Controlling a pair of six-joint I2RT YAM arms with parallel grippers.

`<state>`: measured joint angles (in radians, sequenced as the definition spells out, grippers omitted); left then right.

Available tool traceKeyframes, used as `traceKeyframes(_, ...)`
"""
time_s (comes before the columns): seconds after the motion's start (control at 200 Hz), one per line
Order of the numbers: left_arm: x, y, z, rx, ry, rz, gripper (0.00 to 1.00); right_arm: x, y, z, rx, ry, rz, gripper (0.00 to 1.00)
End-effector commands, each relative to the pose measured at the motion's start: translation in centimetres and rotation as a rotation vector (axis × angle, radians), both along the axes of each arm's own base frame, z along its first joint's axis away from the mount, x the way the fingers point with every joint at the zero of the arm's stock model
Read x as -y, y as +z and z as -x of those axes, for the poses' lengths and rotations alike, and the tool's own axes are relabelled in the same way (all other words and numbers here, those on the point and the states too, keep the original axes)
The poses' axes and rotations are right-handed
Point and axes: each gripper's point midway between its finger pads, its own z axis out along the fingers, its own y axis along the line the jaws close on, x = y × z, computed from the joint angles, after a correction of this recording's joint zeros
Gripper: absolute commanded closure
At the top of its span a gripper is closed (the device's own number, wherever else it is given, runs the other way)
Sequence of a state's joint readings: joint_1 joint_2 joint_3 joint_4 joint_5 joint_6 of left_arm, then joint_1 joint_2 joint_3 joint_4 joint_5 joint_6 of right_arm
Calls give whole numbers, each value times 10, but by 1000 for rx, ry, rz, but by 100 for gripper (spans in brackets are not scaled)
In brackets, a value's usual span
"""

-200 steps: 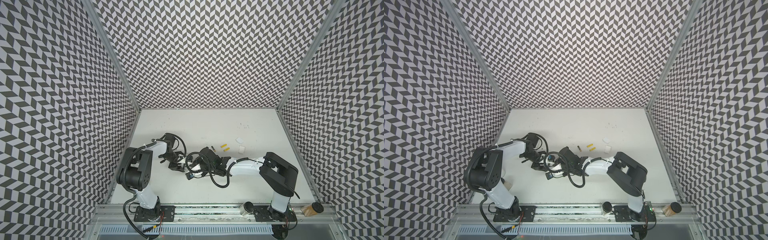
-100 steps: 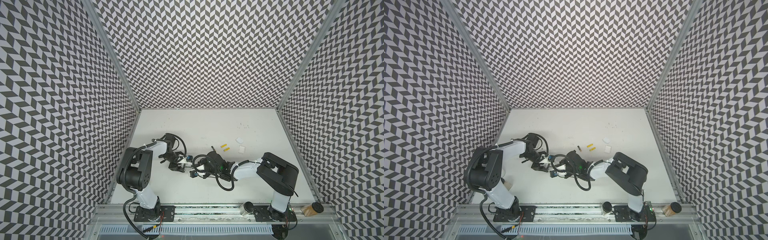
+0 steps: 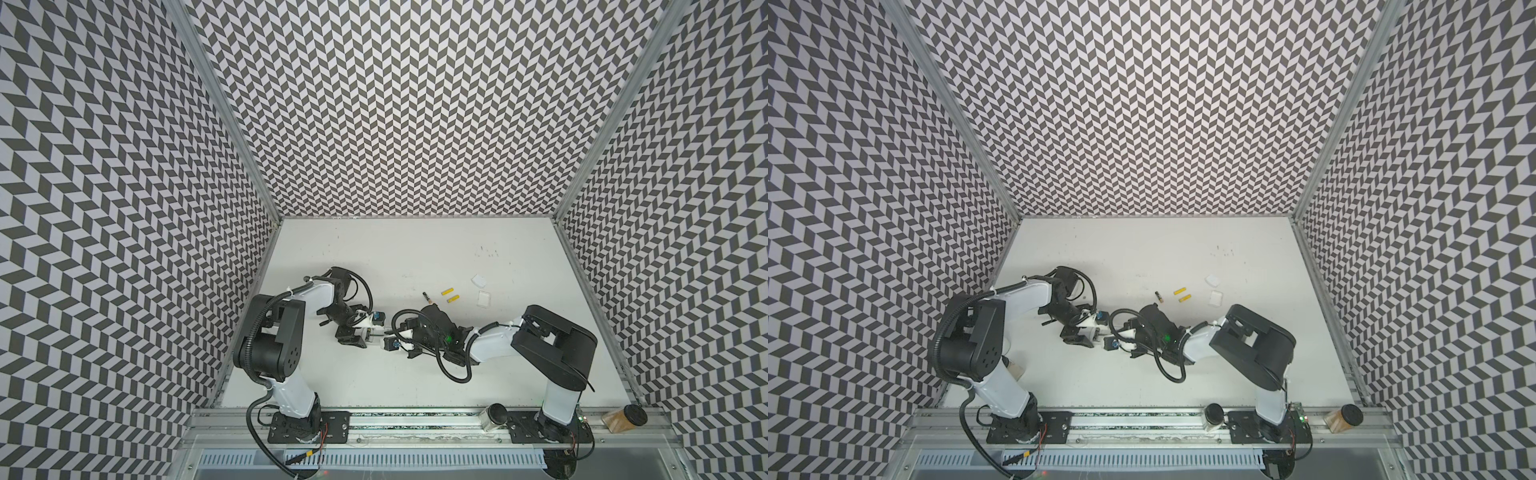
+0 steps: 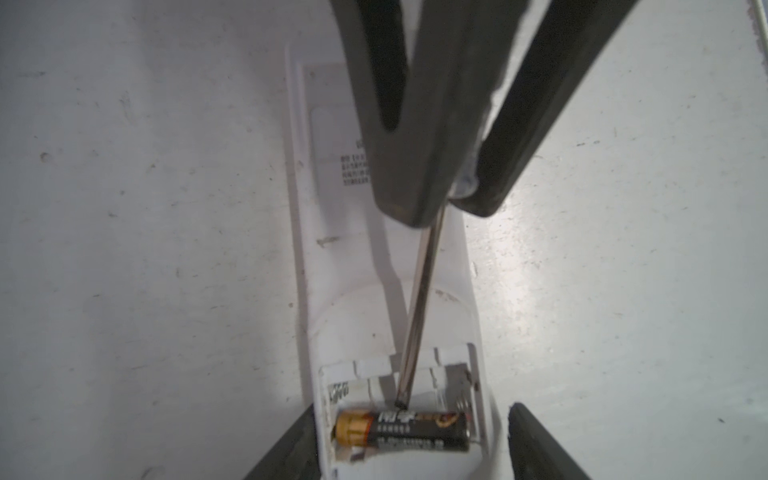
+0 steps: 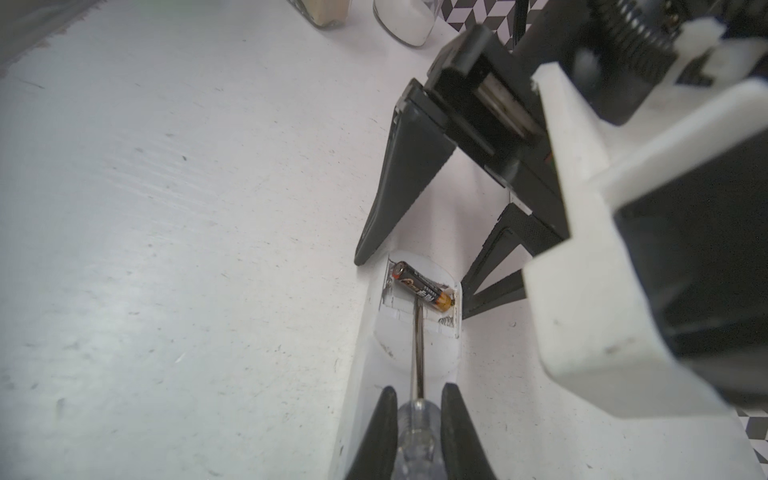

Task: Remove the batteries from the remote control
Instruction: 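Pry the remaining battery end up with the screwdriver, right gripper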

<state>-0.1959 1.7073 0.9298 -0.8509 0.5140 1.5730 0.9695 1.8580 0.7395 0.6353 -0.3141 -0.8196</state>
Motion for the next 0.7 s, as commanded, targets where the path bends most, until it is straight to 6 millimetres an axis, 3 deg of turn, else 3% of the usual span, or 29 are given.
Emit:
traceKeyframes(0.0, -4, 7, 1, -6, -1, -20, 31, 1, -12, 6, -80, 8, -19, 100)
traceKeyframes(0.26, 0, 10, -1, 2, -3, -15, 33, 0, -8, 10, -121, 24, -63, 100)
traceKeyframes(0.696, 4, 24, 0, -4, 29, -18, 36, 2, -1, -5, -157, -45, -123, 100)
